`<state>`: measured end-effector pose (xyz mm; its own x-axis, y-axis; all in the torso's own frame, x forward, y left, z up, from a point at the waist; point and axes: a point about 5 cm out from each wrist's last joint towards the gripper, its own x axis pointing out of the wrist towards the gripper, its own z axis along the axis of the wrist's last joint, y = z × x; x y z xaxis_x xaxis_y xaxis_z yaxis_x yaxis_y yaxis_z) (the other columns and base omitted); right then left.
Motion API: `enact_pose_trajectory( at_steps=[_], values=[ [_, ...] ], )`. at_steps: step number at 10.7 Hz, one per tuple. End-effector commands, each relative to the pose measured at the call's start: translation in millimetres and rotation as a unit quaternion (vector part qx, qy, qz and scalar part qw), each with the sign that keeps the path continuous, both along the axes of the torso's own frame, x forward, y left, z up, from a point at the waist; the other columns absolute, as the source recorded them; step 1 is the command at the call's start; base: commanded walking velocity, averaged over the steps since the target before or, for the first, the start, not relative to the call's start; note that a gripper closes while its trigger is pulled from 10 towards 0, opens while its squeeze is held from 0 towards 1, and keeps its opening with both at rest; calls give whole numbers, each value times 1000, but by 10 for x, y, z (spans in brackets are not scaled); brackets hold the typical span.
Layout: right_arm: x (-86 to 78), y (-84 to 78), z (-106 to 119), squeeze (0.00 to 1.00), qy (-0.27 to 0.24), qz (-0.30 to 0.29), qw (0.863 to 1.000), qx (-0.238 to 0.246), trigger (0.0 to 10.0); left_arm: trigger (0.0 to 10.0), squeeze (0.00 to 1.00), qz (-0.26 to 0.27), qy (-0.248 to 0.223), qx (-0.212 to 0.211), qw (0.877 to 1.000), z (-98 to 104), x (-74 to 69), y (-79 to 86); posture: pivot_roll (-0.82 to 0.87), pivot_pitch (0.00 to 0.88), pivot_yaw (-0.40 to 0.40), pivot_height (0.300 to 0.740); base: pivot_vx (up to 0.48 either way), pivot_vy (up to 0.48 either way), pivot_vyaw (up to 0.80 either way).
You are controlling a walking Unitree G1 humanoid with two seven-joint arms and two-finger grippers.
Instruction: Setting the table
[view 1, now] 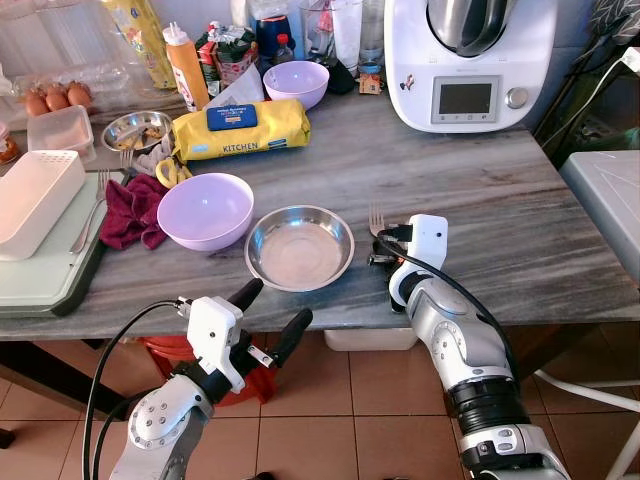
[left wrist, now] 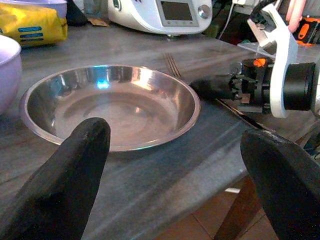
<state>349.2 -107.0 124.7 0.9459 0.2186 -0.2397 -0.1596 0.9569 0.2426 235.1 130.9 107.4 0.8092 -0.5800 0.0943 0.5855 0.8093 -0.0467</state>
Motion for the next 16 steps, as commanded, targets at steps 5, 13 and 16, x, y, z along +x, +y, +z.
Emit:
enact_pose_trajectory(
  at_steps=[5,13,16],
  values=[
    [-61,-75,-207,1000,48,-7,999,-14,10000,10000,0,1,3,9,1000,-3,-2,-5,-51,160,52,740,0,0,0],
    [-200,-247,404,1000,-161,-38,986,19,10000,10000,0,5,-12,3,1000,38,45,-6,-59,152,59,740,0,0,0],
    [-261,-232,643,1000,-231,-44,972,-9,10000,10000,0,14,-20,2,1000,67,89,2,-50,144,60,740,0,0,0]
  ],
)
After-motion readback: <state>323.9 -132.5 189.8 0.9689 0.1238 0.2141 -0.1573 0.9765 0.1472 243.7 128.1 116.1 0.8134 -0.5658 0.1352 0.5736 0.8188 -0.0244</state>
